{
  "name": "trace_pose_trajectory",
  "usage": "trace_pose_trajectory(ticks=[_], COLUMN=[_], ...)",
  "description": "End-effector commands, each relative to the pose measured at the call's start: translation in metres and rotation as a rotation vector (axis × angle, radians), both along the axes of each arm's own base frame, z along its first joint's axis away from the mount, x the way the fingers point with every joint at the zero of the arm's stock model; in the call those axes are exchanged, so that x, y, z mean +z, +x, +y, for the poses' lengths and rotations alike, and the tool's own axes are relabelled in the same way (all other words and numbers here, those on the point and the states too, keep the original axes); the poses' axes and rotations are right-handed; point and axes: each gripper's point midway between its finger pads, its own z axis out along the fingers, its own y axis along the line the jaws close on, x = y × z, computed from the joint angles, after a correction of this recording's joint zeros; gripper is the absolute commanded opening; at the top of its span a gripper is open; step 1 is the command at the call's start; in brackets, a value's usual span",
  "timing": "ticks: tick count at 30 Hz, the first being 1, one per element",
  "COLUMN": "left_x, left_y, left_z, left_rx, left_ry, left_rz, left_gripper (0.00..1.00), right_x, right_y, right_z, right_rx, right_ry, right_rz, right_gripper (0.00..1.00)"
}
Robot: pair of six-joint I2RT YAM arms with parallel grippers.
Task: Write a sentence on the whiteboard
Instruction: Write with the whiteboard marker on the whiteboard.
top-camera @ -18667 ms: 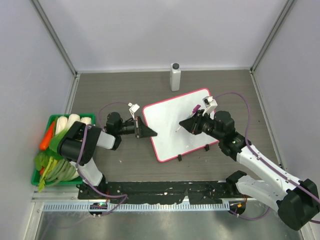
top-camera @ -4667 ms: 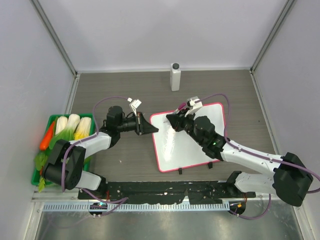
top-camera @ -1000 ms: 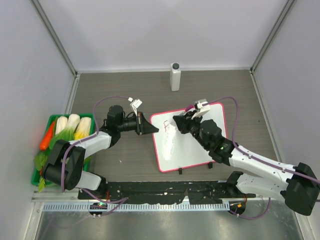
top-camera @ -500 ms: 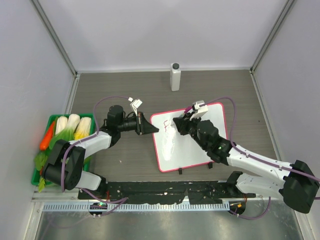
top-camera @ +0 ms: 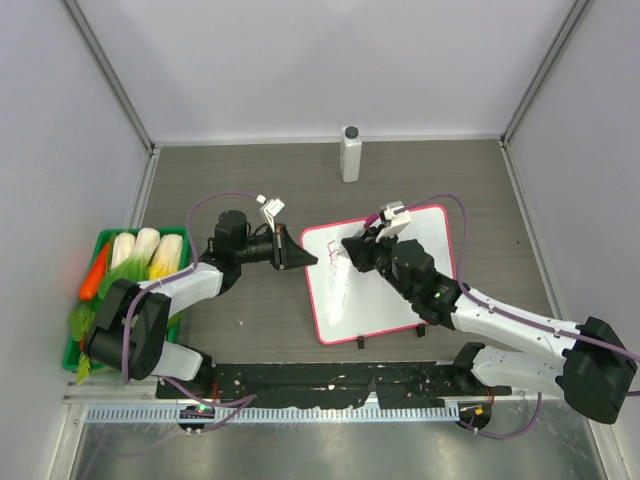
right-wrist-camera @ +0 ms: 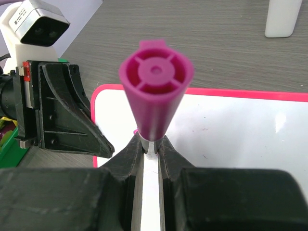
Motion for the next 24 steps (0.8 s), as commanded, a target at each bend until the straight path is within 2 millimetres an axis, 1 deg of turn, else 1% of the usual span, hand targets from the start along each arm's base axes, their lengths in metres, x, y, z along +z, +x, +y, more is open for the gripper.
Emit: trace_pose_trajectory(ticks=[1, 5, 12, 20, 24], left_x=[-0.029, -0.030, -0.030, -0.030, -0.030], left_y=[-0.002, -0.001, -0.001, -0.001, -0.001], left_z=[0.003, 0.002, 0.003, 0.002, 0.002], left_rx=[-0.004, -0.001, -0.001, -0.001, -0.003], left_ry=[0.116, 0.118, 0.118, 0.118, 0.119], left_rz=[-0.069, -0.068, -0.067, -0.069, -0.066], left_gripper=[0.00, 0.00, 0.00, 0.00, 0.00], right_x=[-0.007, -0.011, -0.018, -0.021, -0.015], right_y=[0.000, -0.002, -0.008, -0.006, -0.002], right_z=[0.005, 0.004, -0.004, -0.011, -0.014], right_rx=[0.022, 0.025, 0.012, -0.016, -0.044], right_ry=[-0.019, -0.023, -0.029, -0.043, -0.032], right_rz=[0.016, 0.036, 0.053, 0.052, 0.033], right_gripper=[0.01, 0.01, 0.01, 0.01, 0.01])
